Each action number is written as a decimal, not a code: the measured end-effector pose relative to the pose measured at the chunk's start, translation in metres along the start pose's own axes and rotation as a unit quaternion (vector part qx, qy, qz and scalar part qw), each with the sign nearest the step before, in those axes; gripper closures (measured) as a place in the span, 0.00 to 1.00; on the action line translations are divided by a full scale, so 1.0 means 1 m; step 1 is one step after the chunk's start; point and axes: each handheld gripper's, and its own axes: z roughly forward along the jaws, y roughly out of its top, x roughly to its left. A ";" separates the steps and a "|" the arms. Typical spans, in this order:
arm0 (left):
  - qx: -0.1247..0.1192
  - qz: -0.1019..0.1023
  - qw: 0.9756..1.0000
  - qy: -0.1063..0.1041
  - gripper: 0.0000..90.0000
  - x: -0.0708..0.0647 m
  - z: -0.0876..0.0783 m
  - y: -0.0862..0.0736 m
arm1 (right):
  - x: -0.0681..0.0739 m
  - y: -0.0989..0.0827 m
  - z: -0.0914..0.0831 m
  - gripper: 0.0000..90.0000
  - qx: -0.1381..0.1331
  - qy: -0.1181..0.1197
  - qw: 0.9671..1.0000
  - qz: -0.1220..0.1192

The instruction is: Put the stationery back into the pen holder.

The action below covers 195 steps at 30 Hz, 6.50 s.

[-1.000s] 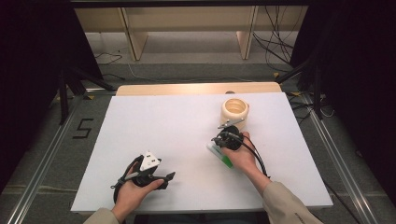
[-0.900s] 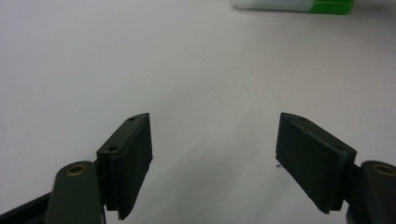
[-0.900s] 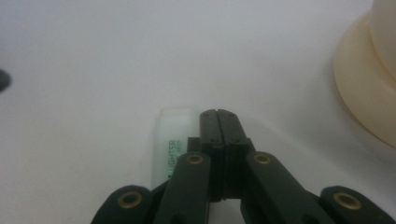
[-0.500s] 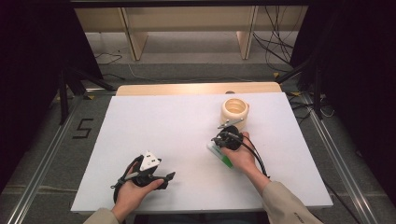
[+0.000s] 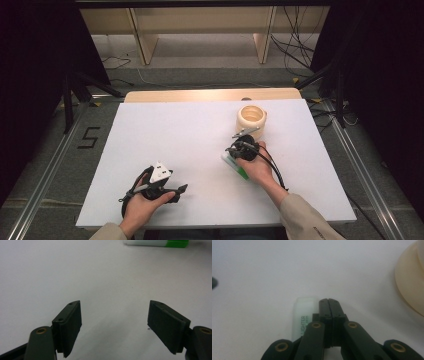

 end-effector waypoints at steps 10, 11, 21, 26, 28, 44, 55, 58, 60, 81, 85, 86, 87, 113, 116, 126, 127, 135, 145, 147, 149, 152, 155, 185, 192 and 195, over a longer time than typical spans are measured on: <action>0.000 -0.001 1.000 -0.001 0.30 0.000 0.000 0.000 | 0.003 0.001 0.002 1.00 0.002 0.008 1.000 -0.006; 0.000 -0.001 1.000 -0.001 0.30 0.000 0.000 0.000 | 0.003 0.001 0.002 1.00 0.001 0.011 1.000 -0.009; 0.000 -0.002 1.000 -0.002 0.30 0.000 0.000 0.000 | 0.013 0.001 0.004 1.00 0.009 0.045 0.998 -0.032; -0.001 -0.002 1.000 -0.003 0.30 0.000 -0.001 0.000 | 0.020 0.000 0.002 1.00 0.021 0.077 0.995 -0.056; -0.001 -0.002 1.000 -0.003 0.31 0.000 -0.001 0.000 | 0.024 -0.001 0.002 1.00 0.026 0.084 0.994 -0.058; -0.001 0.001 1.000 -0.003 0.30 0.000 -0.002 -0.001 | 0.052 -0.011 -0.011 1.00 0.056 0.132 0.983 -0.116; -0.001 0.001 1.000 -0.005 0.31 -0.001 -0.002 0.000 | 0.066 -0.022 -0.019 1.00 0.065 0.143 0.979 -0.131; -0.003 0.000 1.000 -0.005 0.31 -0.002 -0.002 0.000 | 0.068 -0.024 -0.021 1.00 0.068 0.144 0.978 -0.131; -0.003 0.001 1.000 -0.005 0.31 -0.002 -0.002 0.000 | 0.069 -0.026 -0.022 1.00 0.067 0.146 0.978 -0.132; -0.017 -0.019 0.999 -0.043 0.29 -0.029 0.006 0.011 | 0.017 -0.035 -0.062 0.52 -0.069 0.036 0.997 -0.027; -0.014 -0.006 0.998 -0.060 0.30 -0.047 0.018 0.019 | -0.009 -0.051 -0.077 0.41 -0.086 -0.004 0.996 0.016; -0.010 -0.002 0.998 -0.064 0.31 -0.051 0.021 0.021 | -0.012 -0.054 -0.078 0.40 -0.086 -0.007 0.996 0.021; -0.006 0.006 0.998 -0.068 0.31 -0.055 0.025 0.023 | -0.012 -0.054 -0.078 0.40 -0.086 -0.007 0.996 0.021; 0.074 0.096 0.988 -0.092 0.49 -0.103 0.096 0.069 | -0.024 -0.074 -0.090 0.33 -0.098 -0.023 0.994 0.047; 0.075 0.094 0.988 -0.095 0.51 -0.103 0.097 0.069 | -0.023 -0.074 -0.090 0.33 -0.097 -0.022 0.994 0.045; 0.080 0.082 0.989 -0.098 0.57 -0.102 0.096 0.070 | -0.023 -0.074 -0.090 0.33 -0.097 -0.023 0.994 0.044; 0.080 0.082 0.989 -0.098 0.59 -0.101 0.096 0.070 | -0.023 -0.074 -0.090 0.33 -0.097 -0.023 0.994 0.044; 0.084 0.082 0.989 -0.095 0.70 -0.102 0.095 0.070 | -0.022 -0.074 -0.090 0.33 -0.097 -0.023 0.994 0.044; 0.082 0.075 0.990 -0.084 0.73 -0.105 0.094 0.069 | -0.022 -0.074 -0.090 0.33 -0.096 -0.022 0.994 0.045; 0.083 0.070 0.991 -0.083 0.73 -0.105 0.094 0.069 | -0.022 -0.074 -0.090 0.33 -0.096 -0.022 0.994 0.045; 0.082 0.067 0.991 -0.082 0.74 -0.105 0.094 0.069 | -0.022 -0.074 -0.090 0.33 -0.096 -0.022 0.994 0.045; 0.078 0.067 0.992 -0.077 0.74 -0.106 0.094 0.068 | -0.022 -0.074 -0.090 0.33 -0.098 -0.023 0.994 0.045; 0.075 0.065 0.992 -0.076 0.74 -0.107 0.093 0.068 | -0.023 -0.075 -0.090 0.32 -0.099 -0.022 0.994 0.050; 0.015 0.056 0.997 -0.058 0.74 -0.096 0.084 0.071 | -0.021 -0.073 -0.091 0.25 -0.122 0.010 0.990 0.062; -0.026 0.054 0.998 -0.037 0.74 -0.092 0.079 0.074 | -0.012 -0.069 -0.091 0.23 -0.135 0.037 0.988 0.069; -0.035 0.050 0.998 -0.032 0.74 -0.091 0.078 0.075 | -0.010 -0.065 -0.091 0.23 -0.142 0.041 0.986 0.071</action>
